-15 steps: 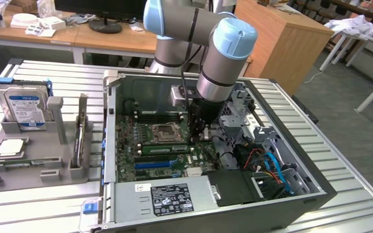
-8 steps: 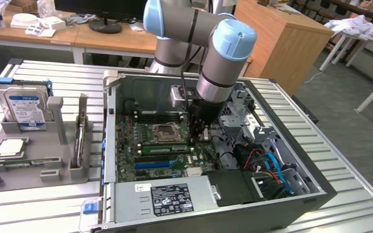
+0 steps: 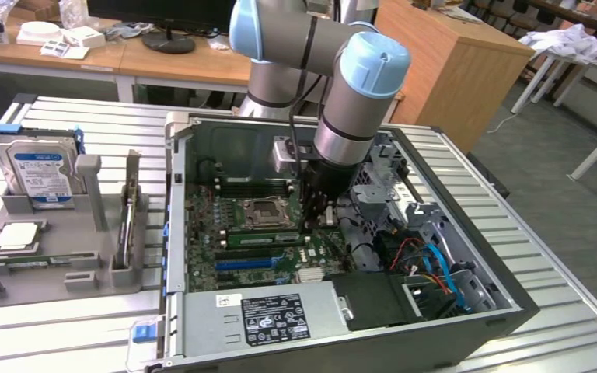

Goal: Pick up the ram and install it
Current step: 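Press down the ram until it locks into place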

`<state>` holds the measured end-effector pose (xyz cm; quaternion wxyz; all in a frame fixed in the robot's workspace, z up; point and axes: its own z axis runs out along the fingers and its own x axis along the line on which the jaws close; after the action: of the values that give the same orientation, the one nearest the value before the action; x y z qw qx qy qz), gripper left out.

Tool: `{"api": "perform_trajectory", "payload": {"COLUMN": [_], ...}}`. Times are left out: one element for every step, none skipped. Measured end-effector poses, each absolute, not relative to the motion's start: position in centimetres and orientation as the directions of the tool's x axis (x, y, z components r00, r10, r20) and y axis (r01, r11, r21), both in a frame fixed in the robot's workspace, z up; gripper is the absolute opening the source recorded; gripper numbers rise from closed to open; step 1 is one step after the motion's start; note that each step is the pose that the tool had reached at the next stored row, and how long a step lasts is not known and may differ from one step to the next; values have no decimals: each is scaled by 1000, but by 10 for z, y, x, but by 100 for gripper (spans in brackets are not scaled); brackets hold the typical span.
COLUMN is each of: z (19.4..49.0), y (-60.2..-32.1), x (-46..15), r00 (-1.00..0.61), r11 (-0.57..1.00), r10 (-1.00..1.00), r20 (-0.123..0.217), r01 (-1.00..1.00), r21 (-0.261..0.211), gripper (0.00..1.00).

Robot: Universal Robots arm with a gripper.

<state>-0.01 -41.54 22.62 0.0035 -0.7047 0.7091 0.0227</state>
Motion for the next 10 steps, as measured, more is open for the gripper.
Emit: {"api": "perform_trajectory", "payload": {"z": [226,226,226,226,225,225,225,225,225,225], "y": [-415,-415,-415,-415,-415,-415,-415,-415,-415,-415], "x": [0,0,0,0,0,0,0,0,0,0], "r00": [-7,-7,-7,-7,-7,-7,-7,-7,-7,-7], "r11": [6,6,6,6,6,6,6,6,6,6], "r10": [-999,-999,-999,-999,-999,-999,-999,-999,-999,-999], "r20": [-37,-37,-37,-37,-37,-37,-37,-37,-37,-37], "r01": [-1000,-1000,-1000,-1000,-1000,-1000,-1000,-1000,-1000,-1000], "r21": [27,27,27,27,27,27,27,27,27,27], "gripper": [11,11,11,11,11,11,11,11,11,11]}}
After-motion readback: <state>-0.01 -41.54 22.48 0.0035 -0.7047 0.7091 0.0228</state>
